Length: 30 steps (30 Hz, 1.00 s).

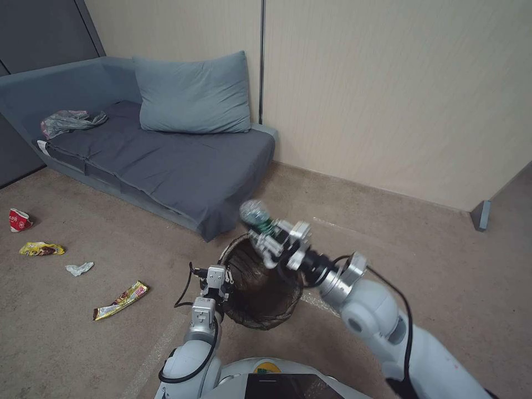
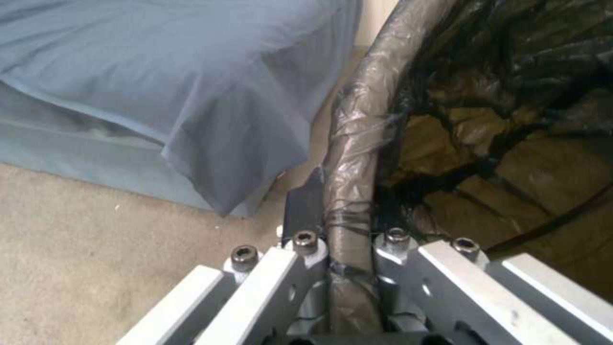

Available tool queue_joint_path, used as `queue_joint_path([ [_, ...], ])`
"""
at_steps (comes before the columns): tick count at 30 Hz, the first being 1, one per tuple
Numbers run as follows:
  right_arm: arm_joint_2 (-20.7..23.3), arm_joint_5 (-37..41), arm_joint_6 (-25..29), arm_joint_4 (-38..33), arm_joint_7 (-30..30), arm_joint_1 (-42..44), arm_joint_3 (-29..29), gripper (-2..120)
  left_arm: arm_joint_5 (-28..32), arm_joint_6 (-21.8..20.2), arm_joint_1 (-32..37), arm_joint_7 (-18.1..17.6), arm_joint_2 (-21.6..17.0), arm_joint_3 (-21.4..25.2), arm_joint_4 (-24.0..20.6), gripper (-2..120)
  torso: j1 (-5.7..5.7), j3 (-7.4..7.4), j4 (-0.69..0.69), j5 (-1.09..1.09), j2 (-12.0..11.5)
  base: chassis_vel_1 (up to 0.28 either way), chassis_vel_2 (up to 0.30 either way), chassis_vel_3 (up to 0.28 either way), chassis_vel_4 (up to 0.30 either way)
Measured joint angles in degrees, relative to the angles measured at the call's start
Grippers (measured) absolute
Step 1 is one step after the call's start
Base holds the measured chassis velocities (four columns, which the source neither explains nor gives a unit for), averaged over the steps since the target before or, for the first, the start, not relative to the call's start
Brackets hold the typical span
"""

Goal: Pick up the trash bin, then pick up the garbage from the floor and place it into the trash bin.

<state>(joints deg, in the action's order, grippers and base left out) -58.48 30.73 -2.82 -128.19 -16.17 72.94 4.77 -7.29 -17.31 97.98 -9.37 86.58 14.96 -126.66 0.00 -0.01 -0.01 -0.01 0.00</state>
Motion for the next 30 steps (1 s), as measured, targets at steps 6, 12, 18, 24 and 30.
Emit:
queue_joint_path([
  [6, -1.9, -3.6, 1.8, 3.7, -0.5, 1.5, -4.1, 29, -0.8, 0.1, 0.4, 0.0, 0.4, -0.5, 0.0, 0, 0.00, 0.00, 0.00, 0.00, 0.0, 0.000, 0.000, 0.000, 0.000],
  [12, -3.1, -4.5, 4.1, 8.3, -0.8, 1.3, -4.5, 29, -1.2, 0.2, 0.5, -0.1, 0.8, -0.4, -0.3, 0, 0.00, 0.00, 0.01, 0.00, 0.0, 0.000, 0.000, 0.000, 0.000],
  [18, -3.9, -6.0, 6.1, 11.3, -1.4, 3.2, -3.2, 29, -1.2, 0.3, 0.4, -0.1, 1.1, 0.1, -1.2, 0, 0.00, 0.00, 0.01, 0.01, 0.0, 0.000, 0.000, 0.000, 0.000],
  [24, -4.6, -7.6, 7.2, 12.9, -1.4, 4.1, -2.5, 34, -1.1, 0.3, 0.5, -0.1, 1.0, 0.6, -1.8, 0, 0.00, 0.01, 0.01, 0.01, 0.0, 0.000, 0.000, 0.000, 0.000],
  [30, -4.6, -8.0, 7.7, 13.1, -1.4, 4.5, -2.0, 55, -1.1, 0.4, 0.6, -0.1, 1.1, 0.8, -2.0, 0, 0.00, 0.00, 0.01, 0.01, 0.0, 0.000, 0.000, 0.000, 0.000],
])
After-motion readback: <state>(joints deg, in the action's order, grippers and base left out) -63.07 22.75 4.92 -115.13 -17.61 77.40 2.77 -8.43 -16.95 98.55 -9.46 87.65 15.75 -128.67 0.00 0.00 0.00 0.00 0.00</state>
